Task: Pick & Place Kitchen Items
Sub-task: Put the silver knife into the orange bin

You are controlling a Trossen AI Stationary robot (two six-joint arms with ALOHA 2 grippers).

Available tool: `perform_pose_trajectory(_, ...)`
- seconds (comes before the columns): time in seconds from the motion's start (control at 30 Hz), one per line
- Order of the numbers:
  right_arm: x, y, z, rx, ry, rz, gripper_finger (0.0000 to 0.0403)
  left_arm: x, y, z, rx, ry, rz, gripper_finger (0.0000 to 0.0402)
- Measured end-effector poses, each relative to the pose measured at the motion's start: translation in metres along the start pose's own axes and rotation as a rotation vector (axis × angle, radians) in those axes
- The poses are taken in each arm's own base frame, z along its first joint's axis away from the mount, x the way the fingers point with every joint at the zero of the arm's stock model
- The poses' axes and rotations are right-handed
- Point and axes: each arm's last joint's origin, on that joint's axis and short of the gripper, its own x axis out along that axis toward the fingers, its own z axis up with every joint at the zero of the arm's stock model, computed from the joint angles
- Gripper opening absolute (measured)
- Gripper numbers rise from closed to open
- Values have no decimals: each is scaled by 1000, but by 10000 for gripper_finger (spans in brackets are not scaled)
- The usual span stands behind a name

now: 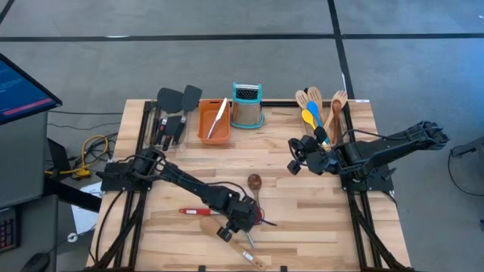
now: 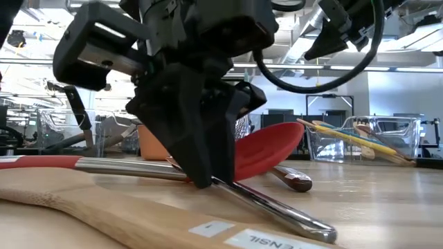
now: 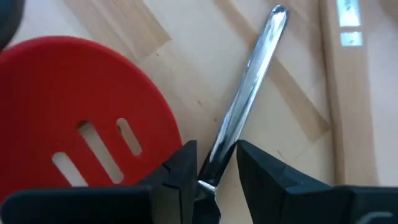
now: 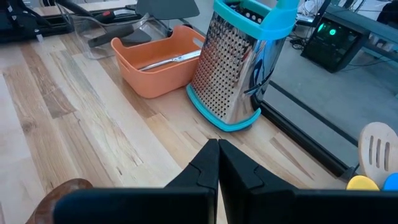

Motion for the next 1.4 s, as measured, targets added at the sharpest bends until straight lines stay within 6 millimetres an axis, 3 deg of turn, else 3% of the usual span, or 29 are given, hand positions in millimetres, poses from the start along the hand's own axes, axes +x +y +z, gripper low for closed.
perform_pose_trajectory(0.5,0,0,0,0,0,0,1,4,1,-12,-110,21,-19,98)
perform_pose_trajectory(0.83,0,0,0,0,0,0,1,5,1,-13,-112,26,-35,10)
perform_pose_trajectory(1.4,0,0,0,0,0,0,1,0,2,-11,-112,4,-56,8)
